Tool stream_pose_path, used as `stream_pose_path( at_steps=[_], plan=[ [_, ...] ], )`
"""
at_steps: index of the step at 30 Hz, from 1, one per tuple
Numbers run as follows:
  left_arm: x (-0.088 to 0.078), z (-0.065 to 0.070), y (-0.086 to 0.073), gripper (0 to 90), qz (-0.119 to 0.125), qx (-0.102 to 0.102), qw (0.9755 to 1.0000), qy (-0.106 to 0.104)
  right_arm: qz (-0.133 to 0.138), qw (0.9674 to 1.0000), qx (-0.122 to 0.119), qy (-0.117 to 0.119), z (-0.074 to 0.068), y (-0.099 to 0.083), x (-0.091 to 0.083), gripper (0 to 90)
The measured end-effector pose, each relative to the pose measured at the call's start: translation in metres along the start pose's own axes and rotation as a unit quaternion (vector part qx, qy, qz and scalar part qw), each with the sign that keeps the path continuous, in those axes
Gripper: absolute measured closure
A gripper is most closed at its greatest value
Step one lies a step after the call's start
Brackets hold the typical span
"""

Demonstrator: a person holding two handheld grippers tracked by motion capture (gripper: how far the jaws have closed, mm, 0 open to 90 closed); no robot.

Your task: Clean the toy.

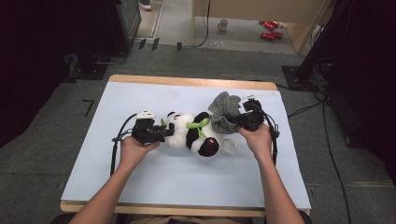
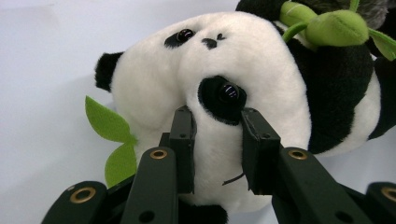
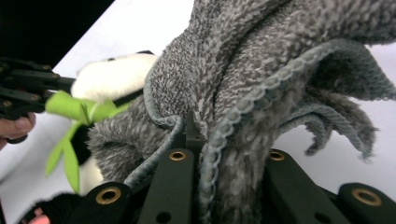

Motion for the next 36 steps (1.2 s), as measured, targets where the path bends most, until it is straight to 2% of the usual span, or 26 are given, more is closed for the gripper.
stream_pose_path(
  at_steps=[5, 8, 14, 17, 20, 21, 22, 23, 24, 25, 26, 27, 29, 30, 31, 36],
  plan=[
    [0.002, -0.005, 0.005, 69.1, 0.005, -0.012, 0.9999, -0.005, -0.002, 0.9998, 0.016, -0.012, 0.012, -0.011, -0.003, 81.8],
    [0.003, -0.01, 0.008, 68.8, 0.012, -0.029, 0.9994, -0.01, -0.011, 0.9991, 0.029, -0.029, 0.024, -0.018, -0.005, 81.7],
    [0.004, -0.015, 0.013, 68.8, 0.013, -0.036, 0.9992, -0.009, -0.014, 0.998, 0.047, -0.039, 0.036, -0.022, -0.013, 81.7],
    [0.004, -0.017, 0.016, 68.8, 0.016, -0.039, 0.9991, -0.011, -0.01, 0.997, 0.059, -0.05, 0.044, -0.023, -0.021, 81.8],
    [0.005, -0.019, 0.019, 68.8, 0.022, -0.049, 0.9985, -0.013, 0.006, 0.9962, 0.074, -0.045, 0.047, -0.022, -0.036, 81.8],
    [0.005, -0.02, 0.019, 68.8, 0.022, -0.049, 0.9985, -0.013, 0.006, 0.9962, 0.074, -0.045, 0.047, -0.022, -0.036, 81.8],
    [0.006, -0.019, 0.021, 68.8, 0.02, -0.048, 0.9986, -0.011, 0.018, 0.9965, 0.071, -0.041, 0.043, -0.018, -0.045, 81.8],
    [0.006, -0.019, 0.021, 68.8, 0.02, -0.048, 0.9986, -0.011, 0.018, 0.9965, 0.071, -0.041, 0.043, -0.018, -0.045, 81.8],
    [0.006, -0.019, 0.023, 68.8, 0.018, -0.051, 0.9985, -0.012, 0.027, 0.9972, 0.062, -0.032, 0.034, -0.014, -0.05, 81.7],
    [0.006, -0.019, 0.023, 68.8, 0.018, -0.051, 0.9985, -0.012, 0.027, 0.9972, 0.062, -0.032, 0.034, -0.014, -0.05, 81.7],
    [0.005, -0.019, 0.024, 68.9, 0.015, -0.051, 0.9985, -0.011, 0.032, 0.9978, 0.053, -0.024, 0.024, -0.009, -0.054, 81.7],
    [0.005, -0.019, 0.024, 68.8, 0.015, -0.051, 0.9985, -0.011, 0.032, 0.9978, 0.053, -0.024, 0.024, -0.009, -0.054, 81.7],
    [0.005, -0.018, 0.026, 68.9, 0.013, -0.051, 0.9986, -0.009, 0.036, 0.9982, 0.044, -0.016, 0.013, -0.004, -0.056, 81.6],
    [0.005, -0.018, 0.027, 68.9, 0.011, -0.049, 0.9987, -0.006, 0.041, 0.9986, 0.033, -0.009, 0.003, 0.001, -0.059, 81.6],
    [0.005, -0.018, 0.027, 68.9, 0.011, -0.049, 0.9987, -0.006, 0.041, 0.9986, 0.033, -0.009, 0.003, 0.001, -0.059, 81.6],
    [0.004, -0.015, 0.026, 68.9, 0.011, -0.053, 0.9985, -0.003, 0.06, 0.9981, 0.0, 0.016, -0.028, 0.016, -0.072, 81.5]
  ],
)
Point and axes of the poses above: each handheld gripper's, and its own axes: x roughly forward along the jaws, y roughly out of its top, z roughly to its right, the point moved 4 cm from there along x, roughly forward along the jaws, and after that the axes turned 10 degrees about -y, right-handed, at the moved point
